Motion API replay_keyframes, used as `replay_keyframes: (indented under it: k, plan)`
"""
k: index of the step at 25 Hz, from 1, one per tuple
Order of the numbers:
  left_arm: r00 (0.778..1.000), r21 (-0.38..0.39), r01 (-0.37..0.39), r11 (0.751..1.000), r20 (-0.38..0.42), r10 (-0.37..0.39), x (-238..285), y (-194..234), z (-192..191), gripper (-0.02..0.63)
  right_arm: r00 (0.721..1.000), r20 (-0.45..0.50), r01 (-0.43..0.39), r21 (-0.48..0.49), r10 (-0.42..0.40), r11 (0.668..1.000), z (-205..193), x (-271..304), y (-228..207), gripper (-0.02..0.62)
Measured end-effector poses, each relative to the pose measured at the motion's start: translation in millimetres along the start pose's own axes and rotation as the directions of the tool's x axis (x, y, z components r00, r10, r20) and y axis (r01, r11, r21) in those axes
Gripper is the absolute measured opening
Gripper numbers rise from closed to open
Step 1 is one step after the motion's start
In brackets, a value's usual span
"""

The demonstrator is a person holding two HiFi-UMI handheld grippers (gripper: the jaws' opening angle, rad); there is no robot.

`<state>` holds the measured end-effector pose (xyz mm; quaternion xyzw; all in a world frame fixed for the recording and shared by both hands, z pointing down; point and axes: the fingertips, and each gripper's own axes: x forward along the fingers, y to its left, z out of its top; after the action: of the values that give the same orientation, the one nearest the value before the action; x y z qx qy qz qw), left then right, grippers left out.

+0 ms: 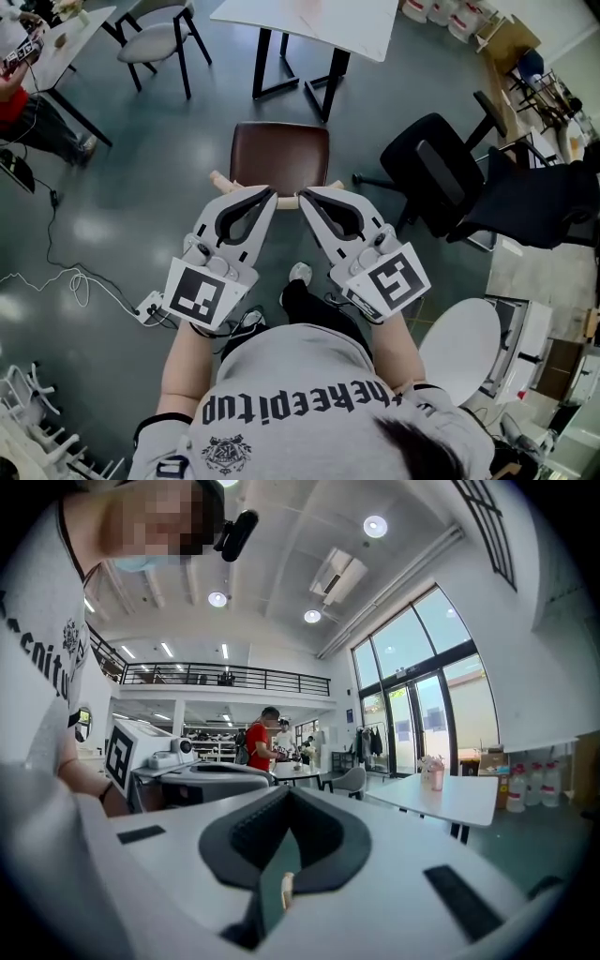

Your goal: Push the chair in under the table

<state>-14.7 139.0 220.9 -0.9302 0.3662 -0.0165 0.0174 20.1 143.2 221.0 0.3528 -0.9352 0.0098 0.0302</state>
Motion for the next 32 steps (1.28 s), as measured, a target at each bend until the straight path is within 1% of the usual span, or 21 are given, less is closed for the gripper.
replay_keyframes:
  k: [4,14,20,26,32]
  plan:
    - [1.000,0.002,-0.017,1.000,-0.018,0.017,16.2,3.6,-1.5,0.015,1.000,0.007,-0.017,0.007,0.017,1.000,-1.0,1.3,-20.2,0.011]
    - [0.999,0.003,-0.040,0.999,-0.023,0.040,55.9,7.3,-2.3,0.015,0.999,0.005,-0.050,0.011,0.050,0.999,-8.8,1.3,-59.4,0.011]
    - [0.997,0.014,-0.047,0.999,-0.053,0.048,65.4,16.9,-12.3,0.015,0.998,-0.007,-0.061,0.018,0.061,0.998,-16.5,6.9,-71.0,0.011]
    - [0.995,0.006,-0.052,0.999,-0.087,0.052,66.4,34.2,-29.3,0.015,0.997,-0.038,-0.069,0.014,0.070,0.997,-29.3,27.2,-71.7,0.012]
    - [0.987,0.039,-0.016,0.999,-0.160,0.022,74.0,53.1,-54.5,0.017,0.991,-0.115,-0.062,0.010,0.063,0.998,-50.7,47.6,-79.4,0.014]
